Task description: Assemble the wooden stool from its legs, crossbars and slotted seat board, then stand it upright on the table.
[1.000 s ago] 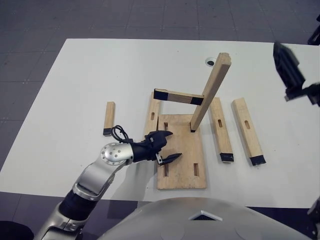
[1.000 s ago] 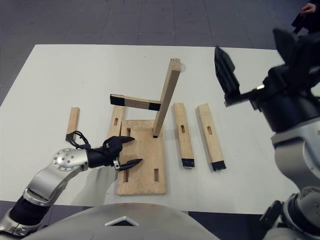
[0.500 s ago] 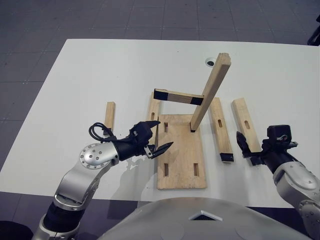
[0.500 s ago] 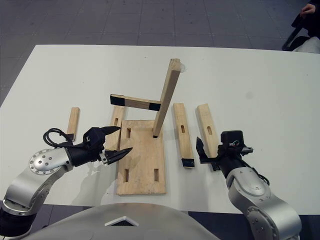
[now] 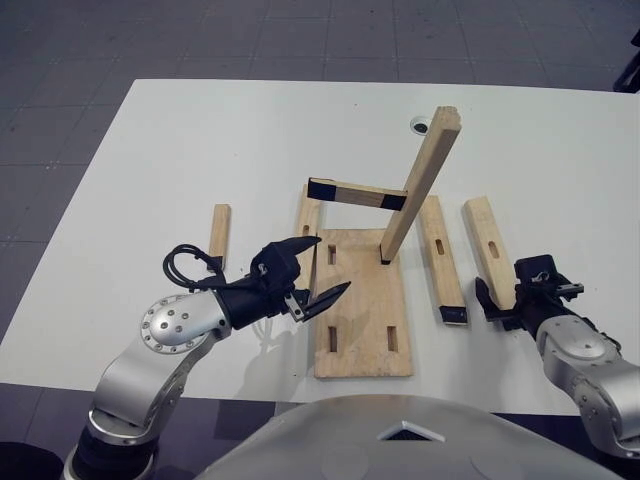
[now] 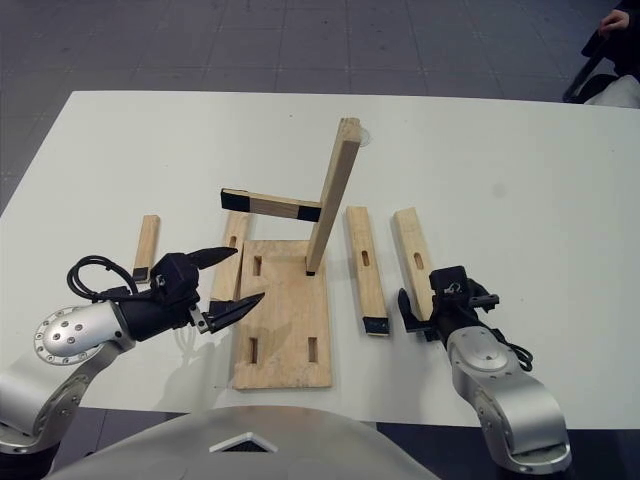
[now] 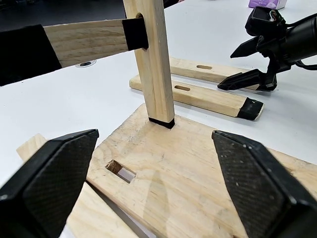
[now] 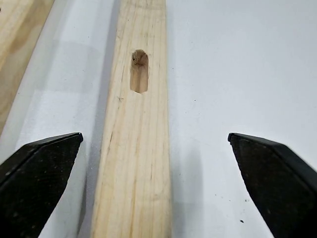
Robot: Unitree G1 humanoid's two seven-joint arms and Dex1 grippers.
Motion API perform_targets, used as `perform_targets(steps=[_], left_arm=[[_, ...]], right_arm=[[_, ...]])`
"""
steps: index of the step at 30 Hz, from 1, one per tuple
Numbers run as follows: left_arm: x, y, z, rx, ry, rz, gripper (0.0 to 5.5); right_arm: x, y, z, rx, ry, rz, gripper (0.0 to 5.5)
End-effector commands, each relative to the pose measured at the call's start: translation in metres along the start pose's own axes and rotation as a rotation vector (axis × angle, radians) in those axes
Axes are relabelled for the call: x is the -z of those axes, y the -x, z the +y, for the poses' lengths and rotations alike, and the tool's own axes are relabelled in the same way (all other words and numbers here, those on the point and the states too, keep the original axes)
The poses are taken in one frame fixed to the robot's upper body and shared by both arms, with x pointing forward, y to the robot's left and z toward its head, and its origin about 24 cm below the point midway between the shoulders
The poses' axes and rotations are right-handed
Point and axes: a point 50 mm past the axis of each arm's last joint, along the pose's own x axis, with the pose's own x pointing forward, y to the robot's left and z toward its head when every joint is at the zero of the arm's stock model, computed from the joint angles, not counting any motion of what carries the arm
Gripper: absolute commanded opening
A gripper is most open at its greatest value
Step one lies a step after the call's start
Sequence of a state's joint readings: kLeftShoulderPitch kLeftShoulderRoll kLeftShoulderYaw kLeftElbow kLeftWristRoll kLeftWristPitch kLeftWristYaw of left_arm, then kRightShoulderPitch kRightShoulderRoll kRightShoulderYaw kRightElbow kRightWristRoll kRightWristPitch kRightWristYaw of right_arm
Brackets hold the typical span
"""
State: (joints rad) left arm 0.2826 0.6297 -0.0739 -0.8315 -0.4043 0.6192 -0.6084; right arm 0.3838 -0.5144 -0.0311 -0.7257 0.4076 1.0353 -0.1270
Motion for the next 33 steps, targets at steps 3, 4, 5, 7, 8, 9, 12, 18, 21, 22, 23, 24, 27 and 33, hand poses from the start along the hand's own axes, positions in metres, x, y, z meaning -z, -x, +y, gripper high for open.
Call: perform_targets(steps=[3,4,5,7,8,9,12,18,21,22,23,24,27,33], left_arm=[[-0.004,0.005,-0.001,-0.013,0.008,-0.001,4.25],[-0.005,0.005,-0.002,-0.014,0.009,-0.003,4.25],[-0.005,0.005,-0.002,-0.014,0.011,-0.004,4.25],[-0.006,0.005,-0.002,-0.015,0.013,-0.006,4.25],[-0.006,0.005,-0.002,-0.014,0.015,-0.007,4.25],[-0.006,0.005,-0.002,-0.014,0.016,-0.007,4.25],[-0.006,0.006,-0.002,-0.014,0.018,-0.006,4.25],[-0.003,0.006,-0.001,-0.023,0.033,-0.002,4.25],[-0.001,0.006,-0.001,-0.022,0.044,0.000,4.25],[-0.001,0.006,-0.001,-0.020,0.048,-0.001,4.25],[-0.001,0.006,-0.001,-0.018,0.052,-0.002,4.25],[-0.001,0.006,-0.001,-0.013,0.057,-0.004,4.25],[0.000,0.005,-0.001,0.029,0.095,-0.025,4.25],[-0.005,0.009,0.003,0.263,0.263,-0.128,4.25]], right_arm=[[0.030,-0.005,0.011,-0.112,-0.145,0.210,4.34],[0.031,-0.005,0.011,-0.115,-0.166,0.220,4.11],[0.032,-0.005,0.010,-0.117,-0.185,0.226,3.96],[0.032,-0.005,0.009,-0.114,-0.200,0.230,3.60],[0.033,-0.005,0.008,-0.112,-0.205,0.232,3.41],[0.033,-0.005,0.008,-0.110,-0.208,0.233,3.22],[0.034,-0.005,0.007,-0.100,-0.208,0.232,2.76],[0.021,-0.007,-0.002,-0.061,-0.214,0.162,2.05],[-0.014,-0.002,-0.017,0.004,-0.230,-0.028,2.04],[-0.027,0.002,-0.022,0.027,-0.242,-0.098,2.04],[-0.040,0.008,-0.028,0.044,-0.253,-0.174,2.04],[-0.054,0.015,-0.035,0.068,-0.248,-0.262,2.04],[-0.090,0.036,-0.044,0.005,-0.316,-0.556,2.04],[-0.117,0.078,-0.037,-0.517,-0.426,-1.003,2.04]])
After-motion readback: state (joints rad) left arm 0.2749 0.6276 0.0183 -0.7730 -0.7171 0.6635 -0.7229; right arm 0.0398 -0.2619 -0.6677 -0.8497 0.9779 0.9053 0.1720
